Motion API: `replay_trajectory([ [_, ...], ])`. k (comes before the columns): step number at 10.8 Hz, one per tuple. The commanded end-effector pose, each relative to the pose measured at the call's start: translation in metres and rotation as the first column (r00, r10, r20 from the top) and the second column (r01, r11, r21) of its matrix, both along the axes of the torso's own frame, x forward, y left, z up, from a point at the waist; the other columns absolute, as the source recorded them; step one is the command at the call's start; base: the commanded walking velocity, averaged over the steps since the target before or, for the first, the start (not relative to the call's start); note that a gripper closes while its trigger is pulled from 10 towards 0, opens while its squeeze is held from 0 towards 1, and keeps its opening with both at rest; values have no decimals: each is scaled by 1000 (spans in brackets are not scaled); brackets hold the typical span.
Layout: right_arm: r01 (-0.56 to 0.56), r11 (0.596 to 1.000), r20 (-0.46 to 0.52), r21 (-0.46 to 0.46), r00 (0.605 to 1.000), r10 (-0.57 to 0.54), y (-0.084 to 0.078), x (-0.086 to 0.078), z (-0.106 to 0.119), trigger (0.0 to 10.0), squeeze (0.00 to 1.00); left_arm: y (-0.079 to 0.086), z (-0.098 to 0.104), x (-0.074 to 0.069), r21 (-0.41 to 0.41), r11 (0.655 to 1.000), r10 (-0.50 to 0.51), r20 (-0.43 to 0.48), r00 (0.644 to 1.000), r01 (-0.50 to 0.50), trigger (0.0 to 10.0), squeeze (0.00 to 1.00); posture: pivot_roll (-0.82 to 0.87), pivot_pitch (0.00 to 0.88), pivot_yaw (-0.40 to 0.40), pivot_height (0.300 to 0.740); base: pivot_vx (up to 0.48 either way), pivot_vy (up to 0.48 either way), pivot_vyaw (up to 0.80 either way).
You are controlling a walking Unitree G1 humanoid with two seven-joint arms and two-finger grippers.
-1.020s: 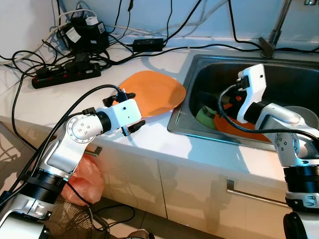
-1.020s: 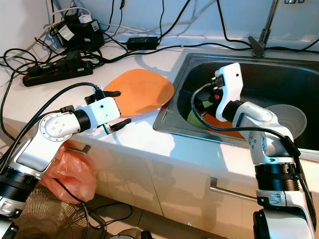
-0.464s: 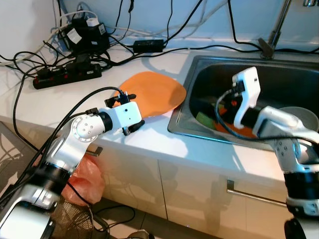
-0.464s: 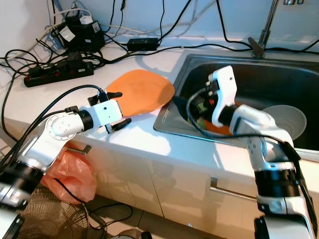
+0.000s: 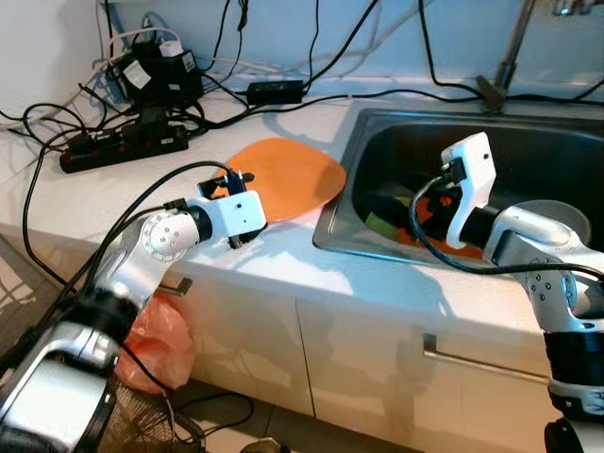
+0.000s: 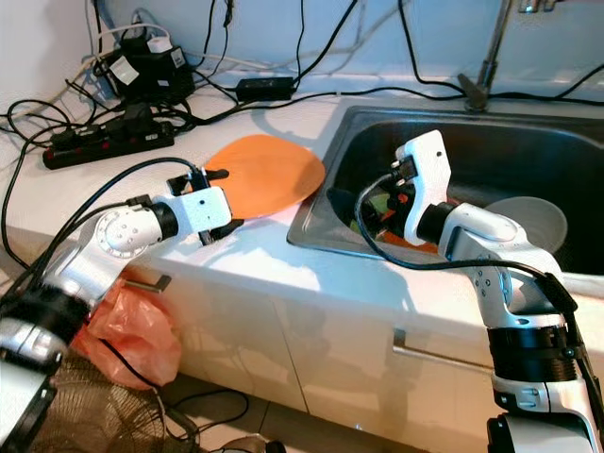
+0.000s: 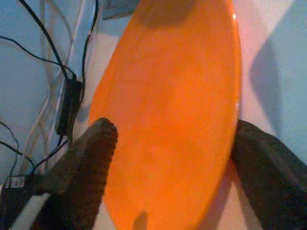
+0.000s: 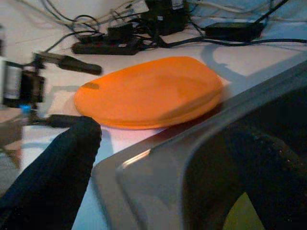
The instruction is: Kitchen organization
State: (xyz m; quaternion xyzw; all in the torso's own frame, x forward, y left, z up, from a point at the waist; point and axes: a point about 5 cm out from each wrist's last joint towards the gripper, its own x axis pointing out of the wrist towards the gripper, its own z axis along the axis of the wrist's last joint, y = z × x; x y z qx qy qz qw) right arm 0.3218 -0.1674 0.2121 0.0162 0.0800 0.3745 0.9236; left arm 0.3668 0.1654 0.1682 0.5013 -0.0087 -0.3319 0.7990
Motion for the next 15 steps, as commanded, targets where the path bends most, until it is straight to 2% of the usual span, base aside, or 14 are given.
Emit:
replay_trajectory([
  [1,-57,998,-3,-9,998,57,6,-6,1,10000,0,4,-12,-1,57,998,6,-47,999,-4,0,0,112,43,131,740,0,0,0],
  [3,-99,994,-23,-42,995,98,6,-14,-4,10000,0,-1,-11,4,68,998,-15,-33,999,17,0,0,104,48,129,740,0,0,0],
  [10,-97,994,-30,-39,995,96,6,-14,-6,10000,0,-3,-12,10,65,997,-26,-29,999,28,0,0,104,42,128,740,0,0,0],
  [11,-94,995,-29,-39,995,92,6,-13,-6,10000,0,-3,-9,10,57,998,-22,12,1000,21,10000,0,103,41,128,740,0,0,0],
  [13,-92,995,-29,-38,995,91,6,-14,-7,10000,0,-7,-2,11,-19,1000,-19,43,999,20,10000,0,102,40,129,740,0,0,0],
  [14,-92,995,-30,-37,995,91,6,-14,-7,10000,0,-13,4,9,-110,993,-34,74,997,42,10000,1000,105,43,127,740,0,0,0],
  [15,-92,995,-31,-37,995,91,6,-14,-7,10000,0,-15,6,8,-129,990,-46,83,995,57,10000,1000,106,44,127,740,0,0,0],
])
